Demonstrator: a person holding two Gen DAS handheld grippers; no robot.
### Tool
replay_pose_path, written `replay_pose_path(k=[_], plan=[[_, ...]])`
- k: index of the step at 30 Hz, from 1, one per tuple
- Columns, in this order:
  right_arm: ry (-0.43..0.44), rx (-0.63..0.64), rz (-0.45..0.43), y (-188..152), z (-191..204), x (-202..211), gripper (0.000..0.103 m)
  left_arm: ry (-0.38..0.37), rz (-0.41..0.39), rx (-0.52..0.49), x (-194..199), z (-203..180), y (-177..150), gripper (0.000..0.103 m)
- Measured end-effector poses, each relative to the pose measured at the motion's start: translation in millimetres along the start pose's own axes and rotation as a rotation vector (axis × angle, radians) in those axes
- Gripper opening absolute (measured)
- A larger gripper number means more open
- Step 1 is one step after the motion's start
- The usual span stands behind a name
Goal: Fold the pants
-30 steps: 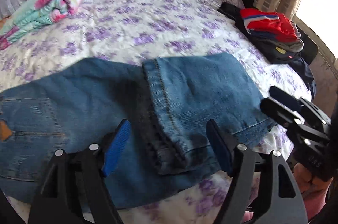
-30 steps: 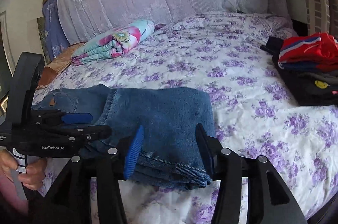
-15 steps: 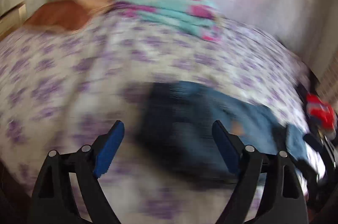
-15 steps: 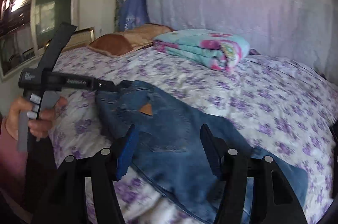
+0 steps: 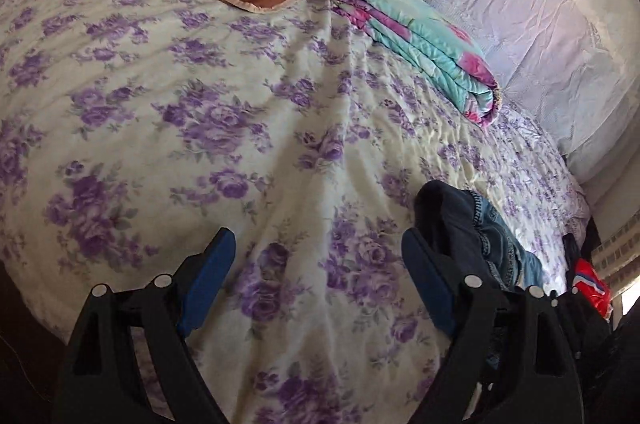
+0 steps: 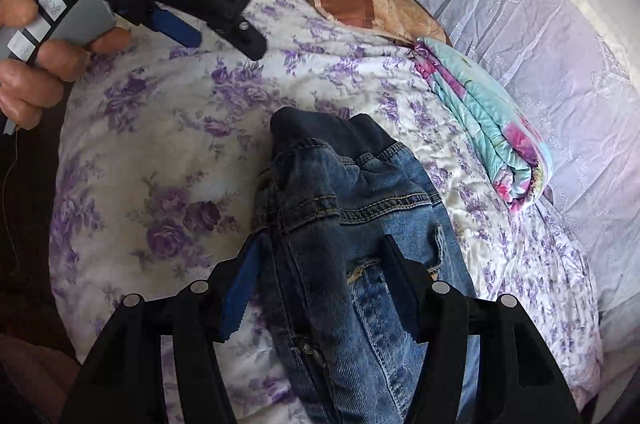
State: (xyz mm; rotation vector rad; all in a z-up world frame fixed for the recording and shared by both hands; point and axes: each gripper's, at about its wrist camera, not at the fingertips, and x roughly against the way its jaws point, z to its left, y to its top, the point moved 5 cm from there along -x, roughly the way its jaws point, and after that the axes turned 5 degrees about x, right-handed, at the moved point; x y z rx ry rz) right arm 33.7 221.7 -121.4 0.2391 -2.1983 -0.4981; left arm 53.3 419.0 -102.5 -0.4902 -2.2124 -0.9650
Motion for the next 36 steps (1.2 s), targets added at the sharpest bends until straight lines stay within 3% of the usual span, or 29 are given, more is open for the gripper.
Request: replay_pose_path(k=[4,6,9,14,16,19,23,29,33,34,36], plan=[[-0.034,0.051,0.036,-2.1,9.8,-14.6,0.065,-0.038,0.019,0.001,-7.0,-5.4,0.6,0.084],[-0.071,0.039,0.032,-4.7,7.5,-15.2,0.04,-0.042,0.027,0.002,-9.9,-7.1,2.0,0.085],[-0.051,-0.063,0.008,-8.1,-7.3,-6.5,0.029,-0.073,0.05,0.008,-11.2,-8.4,3.6,0.088],[-0.136,-0.139,-0.079,-12.7,-12.3,10.5,0.027,-0.21,0.135,0.035,-10.7,-19.7,2.9,0.099],[-0.162,-0.169,-0.105,-16.3,-11.9,15.5,0.027,-0.295,0.215,0.047,-17.2,-30.5,-0.7,0.099],[-0.209,-0.196,-0.139,-20.2,-13.8,22.7,0.026,-0.353,0.288,0.04,-25.5,-45.1,-2.8,0.099],[-0.236,-0.228,-0.17,-24.3,-17.9,30.0,0.026,-0.5,0.409,0.125,-35.4,-58.7,1.3,0.099],[-0.263,-0.244,-0.195,-30.2,-14.6,38.3,0.026,-0.561,0.462,0.141,-37.6,-76.1,1.3,0.099],[-0.269,-0.229,-0.197,-32.5,-5.8,39.6,0.026,-0.695,0.513,0.194,-39.3,-83.7,2.7,0.099],[-0.27,-0.225,-0.195,-33.5,-1.9,40.3,0.026,-0.69,0.501,0.189,-40.0,-86.2,2.8,0.099],[-0.279,-0.216,-0.196,-33.6,1.5,39.6,0.026,-0.61,0.492,0.148,-47.8,-91.7,0.7,0.099]])
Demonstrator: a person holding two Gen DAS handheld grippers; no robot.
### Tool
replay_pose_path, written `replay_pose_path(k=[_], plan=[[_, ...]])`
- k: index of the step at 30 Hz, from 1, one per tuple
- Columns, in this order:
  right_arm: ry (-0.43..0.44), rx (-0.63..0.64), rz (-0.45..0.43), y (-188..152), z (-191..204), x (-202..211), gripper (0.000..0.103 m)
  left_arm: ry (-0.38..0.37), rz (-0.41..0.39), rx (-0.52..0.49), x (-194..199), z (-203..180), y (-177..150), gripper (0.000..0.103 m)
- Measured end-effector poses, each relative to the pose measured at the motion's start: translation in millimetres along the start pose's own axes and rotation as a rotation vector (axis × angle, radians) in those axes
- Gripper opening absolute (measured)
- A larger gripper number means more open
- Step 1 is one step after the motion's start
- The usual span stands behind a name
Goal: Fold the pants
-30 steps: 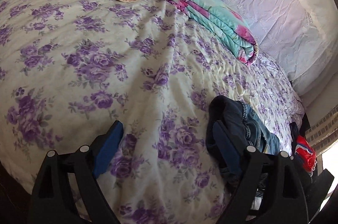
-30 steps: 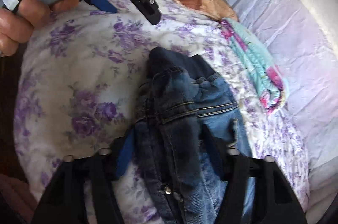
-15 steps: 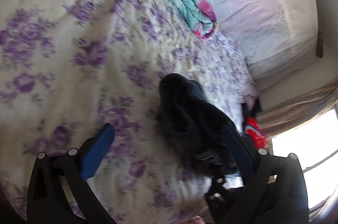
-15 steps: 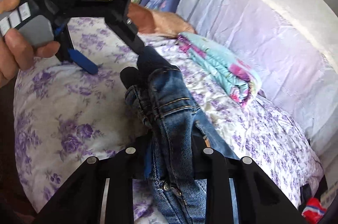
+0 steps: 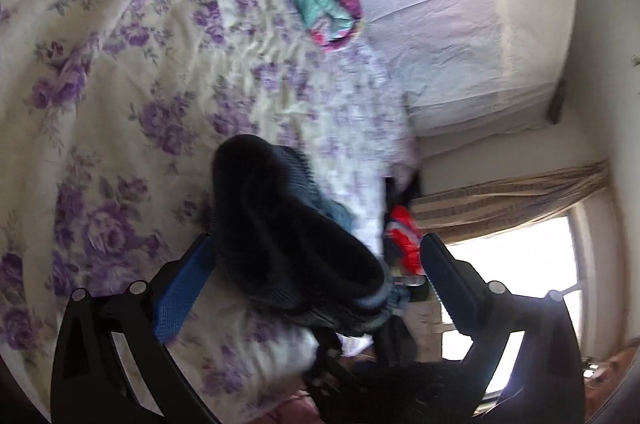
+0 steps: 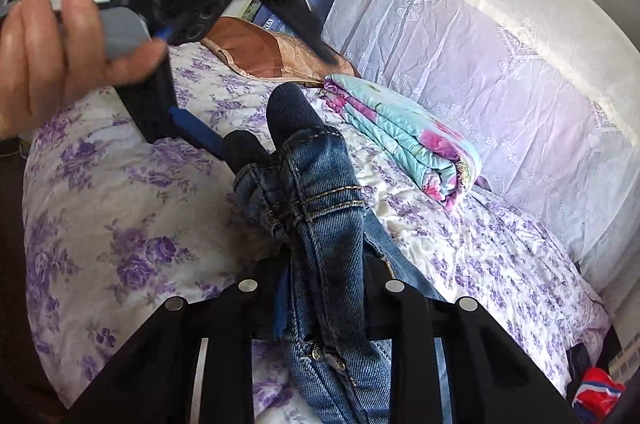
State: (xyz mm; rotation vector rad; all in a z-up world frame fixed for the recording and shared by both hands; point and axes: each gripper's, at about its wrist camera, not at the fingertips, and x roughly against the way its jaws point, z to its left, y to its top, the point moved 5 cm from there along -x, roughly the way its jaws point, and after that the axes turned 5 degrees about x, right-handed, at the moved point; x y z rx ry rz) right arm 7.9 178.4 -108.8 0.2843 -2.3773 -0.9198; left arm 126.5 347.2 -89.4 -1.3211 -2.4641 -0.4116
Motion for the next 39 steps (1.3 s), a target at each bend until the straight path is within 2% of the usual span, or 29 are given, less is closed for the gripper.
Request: replay_pose_path(k=[1,4,6,7,8,9,10,12,13,15,20,22,23,25,26,28,29,32,34,36,38,39], plan=[[0.0,0.001,-0.002,1.1,-0.2,1.0,0.026,0.022,0.017,0.004,-8.0,1.0,0.4,0.099],[0.0,-0.017,-0.016,1.7,-4.1,6.8,0.026,0.011,0.085,0.038,-31.2,3.1,-0.9,0.099],[0.003,-0.024,-0.024,0.7,-4.8,10.8,0.026,0.006,0.077,0.034,-39.8,-0.8,3.4,0.096],[0.004,-0.023,-0.026,-0.7,-3.8,12.5,0.026,0.005,0.067,0.023,-41.2,-3.6,5.2,0.091],[0.005,-0.021,-0.026,-2.0,-3.4,13.4,0.026,0.002,0.063,-0.004,-42.2,-8.0,7.0,0.064],[-0.001,-0.017,-0.021,-4.2,-2.7,14.0,0.027,0.037,0.053,-0.046,-42.1,-12.2,8.9,0.048],[-0.013,-0.014,-0.025,-5.8,-3.1,15.0,0.028,0.057,0.036,-0.066,-40.5,-15.3,10.2,0.04],[-0.049,0.0,-0.043,-4.7,-2.5,22.2,0.046,0.044,0.035,-0.07,-37.0,-19.2,11.3,0.036],[-0.078,0.016,-0.052,-3.2,-1.5,26.4,0.05,0.043,0.034,-0.075,-34.9,-20.7,11.9,0.036],[-0.122,0.059,-0.063,1.0,0.9,32.2,0.051,0.046,0.033,-0.077,-33.3,-25.3,10.8,0.036],[-0.104,0.133,-0.091,6.0,10.9,48.6,0.052,0.043,0.036,-0.08,-29.1,-36.5,12.5,0.034],[-0.085,0.119,-0.131,8.3,9.0,63.1,0.065,0.067,0.036,-0.096,-28.8,-42.0,10.4,0.034],[-0.105,0.115,-0.152,12.0,8.3,70.0,0.075,0.074,0.035,-0.101,-29.2,-43.0,9.9,0.034],[-0.159,0.134,-0.178,19.1,10.4,73.7,0.078,0.081,0.036,-0.103,-29.1,-45.3,8.3,0.034],[-0.16,0.144,-0.173,21.1,13.3,69.6,0.08,0.077,0.035,-0.1,-29.1,-46.2,8.2,0.034],[-0.104,0.155,-0.129,24.4,17.7,52.2,0.08,0.07,0.036,-0.094,-28.9,-48.5,7.2,0.034],[-0.103,0.158,-0.118,25.8,22.4,46.6,0.078,0.074,0.036,-0.094,-28.7,-49.5,6.4,0.034],[-0.187,0.178,-0.106,32.9,23.1,29.6,0.078,0.083,0.042,-0.1,-28.3,-53.2,3.3,0.034],[-0.192,0.184,-0.084,34.9,25.9,22.8,0.074,0.08,0.043,-0.099,-26.6,-55.9,1.2,0.034],[-0.176,0.179,-0.065,35.4,30.3,19.6,0.049,0.089,0.038,-0.109,-26.1,-59.9,-0.6,0.032],[-0.148,0.155,-0.051,32.9,28.1,20.0,0.035,0.123,0.031,-0.122,-26.9,-63.4,-1.9,0.032],[-0.15,0.142,-0.05,31.7,25.0,22.0,0.032,0.133,0.032,-0.132,-28.2,-67.4,-3.4,0.032]])
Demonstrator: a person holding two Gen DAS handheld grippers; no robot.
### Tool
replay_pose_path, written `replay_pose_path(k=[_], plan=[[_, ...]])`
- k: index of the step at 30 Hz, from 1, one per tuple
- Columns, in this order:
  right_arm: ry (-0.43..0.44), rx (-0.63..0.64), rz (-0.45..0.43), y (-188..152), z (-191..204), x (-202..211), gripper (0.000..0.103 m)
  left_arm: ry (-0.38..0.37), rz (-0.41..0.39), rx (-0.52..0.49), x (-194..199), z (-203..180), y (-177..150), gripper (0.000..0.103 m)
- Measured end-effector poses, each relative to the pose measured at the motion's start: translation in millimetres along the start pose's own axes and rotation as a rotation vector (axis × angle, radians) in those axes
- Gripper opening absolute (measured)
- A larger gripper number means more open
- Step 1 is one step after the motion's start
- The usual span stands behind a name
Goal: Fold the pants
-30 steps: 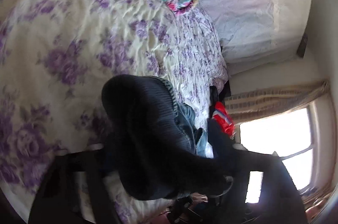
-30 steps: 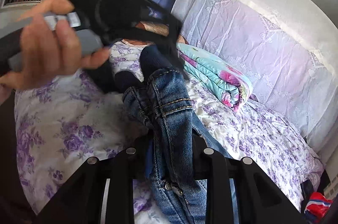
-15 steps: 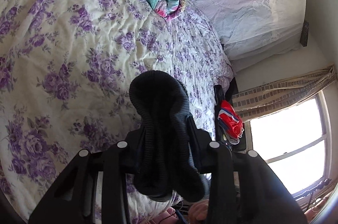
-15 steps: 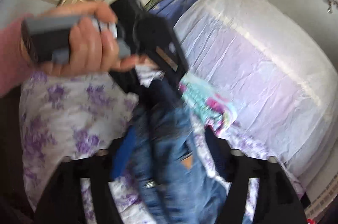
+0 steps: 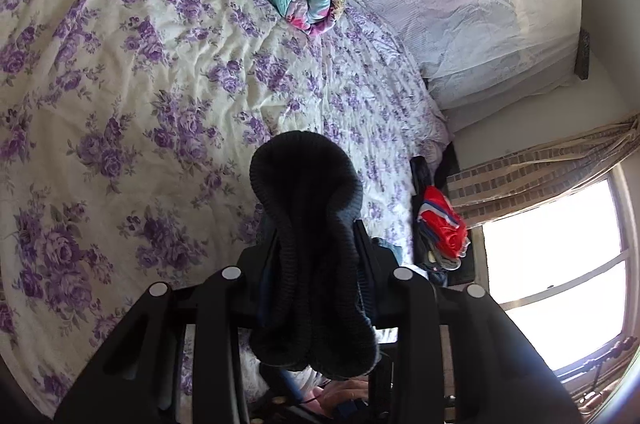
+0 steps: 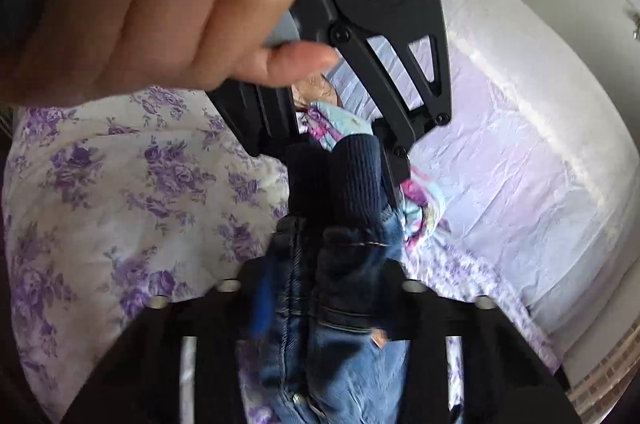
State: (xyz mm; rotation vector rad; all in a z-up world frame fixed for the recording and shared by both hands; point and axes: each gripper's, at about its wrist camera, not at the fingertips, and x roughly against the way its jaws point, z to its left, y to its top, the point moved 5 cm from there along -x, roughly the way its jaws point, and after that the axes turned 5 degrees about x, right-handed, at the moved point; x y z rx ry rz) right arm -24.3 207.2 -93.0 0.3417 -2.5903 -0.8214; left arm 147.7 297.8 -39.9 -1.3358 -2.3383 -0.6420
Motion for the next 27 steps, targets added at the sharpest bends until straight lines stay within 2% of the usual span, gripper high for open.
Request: replay_pose_path(k=[3,7,11,15,18,21,24,27], plan=[[-0.042,-0.089,-0.028,-6.3,-27.3,14.9,0.03,-0.023,0.002,-0.06,0.1,-26.3,-4.0,0.033],[-0.105,-0.289,-0.064,-26.4,-84.6,40.9,0.03,-0.084,0.014,-0.237,-13.5,-102.9,-21.5,0.034],[-0.15,-0.548,-0.052,-78.9,-151.0,58.4,0.03,-0.138,0.082,-0.364,-57.7,-169.7,-45.4,0.034],[-0.176,-0.809,0.01,-157.0,-190.9,71.7,0.029,-0.159,0.207,-0.447,-139.1,-222.3,-78.8,0.033],[-0.128,-1.009,0.043,-213.4,-206.9,70.6,0.029,-0.155,0.308,-0.461,-199.9,-240.6,-103.4,0.028],[-0.068,-1.17,0.065,-261.4,-209.7,69.2,0.028,-0.108,0.375,-0.47,-250.6,-243.7,-125.5,0.028],[-0.026,-1.278,0.062,-293.7,-203.1,64.1,0.028,-0.064,0.419,-0.453,-282.8,-235.9,-140.6,0.027],[0.016,-1.375,0.043,-316.4,-194.0,61.2,0.028,-0.02,0.427,-0.465,-299.8,-228.9,-150.4,0.027]])
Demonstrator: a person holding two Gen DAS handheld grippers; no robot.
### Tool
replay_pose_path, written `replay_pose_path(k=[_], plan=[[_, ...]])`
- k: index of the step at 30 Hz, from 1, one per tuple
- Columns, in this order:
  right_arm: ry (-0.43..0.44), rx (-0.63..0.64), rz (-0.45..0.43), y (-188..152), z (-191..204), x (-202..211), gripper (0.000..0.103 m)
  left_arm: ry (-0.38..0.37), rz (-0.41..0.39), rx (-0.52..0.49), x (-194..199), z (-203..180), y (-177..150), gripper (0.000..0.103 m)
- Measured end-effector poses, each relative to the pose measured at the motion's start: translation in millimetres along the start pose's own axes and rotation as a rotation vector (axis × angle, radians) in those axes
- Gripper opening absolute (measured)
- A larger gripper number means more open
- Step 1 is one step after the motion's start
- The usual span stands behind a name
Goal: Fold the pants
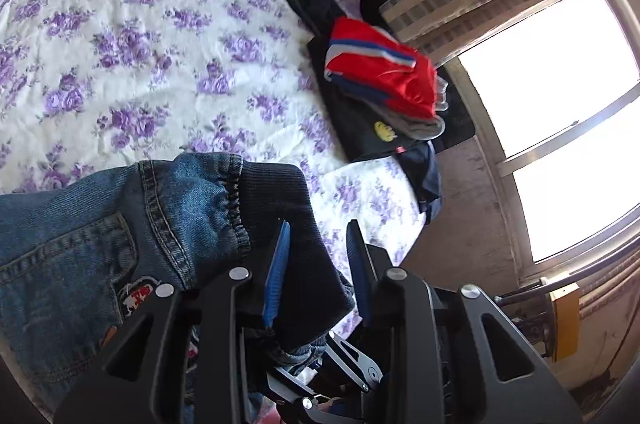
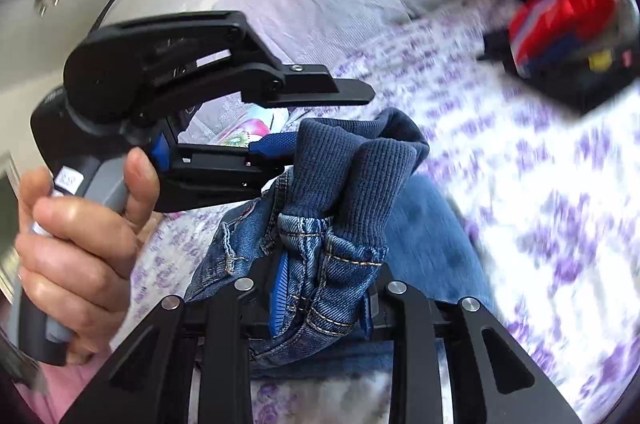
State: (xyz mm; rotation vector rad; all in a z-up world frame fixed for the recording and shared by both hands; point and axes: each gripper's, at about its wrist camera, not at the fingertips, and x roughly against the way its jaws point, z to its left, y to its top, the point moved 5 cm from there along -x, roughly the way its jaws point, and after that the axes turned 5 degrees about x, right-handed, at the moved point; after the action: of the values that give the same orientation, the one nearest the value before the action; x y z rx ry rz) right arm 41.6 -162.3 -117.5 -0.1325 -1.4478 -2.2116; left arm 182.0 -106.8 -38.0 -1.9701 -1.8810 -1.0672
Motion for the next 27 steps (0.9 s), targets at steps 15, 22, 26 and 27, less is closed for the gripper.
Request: replay_pose_path(k=[15,22,26,27], plan=[[0.089,-0.087,0.074,20.5,-38.7,25.9,0.064,0.167,-0.314,-0.253,90.3,-34.6,1.4,0.073],[0.003,0.226,-0.044,71.7,1.2,38.4,0.046,0.308,-0.437,-0.169,148.3,22.6,-19.6,0.068],[0.016,0.271,0.064,71.0,7.7,-9.0,0.04,0.372,-0.381,-0.167,117.0,52.4,-38.3,0.057],[-0.008,0.273,0.095,67.6,2.4,-19.2,0.035,0.394,-0.369,-0.171,106.9,57.9,-41.7,0.052]])
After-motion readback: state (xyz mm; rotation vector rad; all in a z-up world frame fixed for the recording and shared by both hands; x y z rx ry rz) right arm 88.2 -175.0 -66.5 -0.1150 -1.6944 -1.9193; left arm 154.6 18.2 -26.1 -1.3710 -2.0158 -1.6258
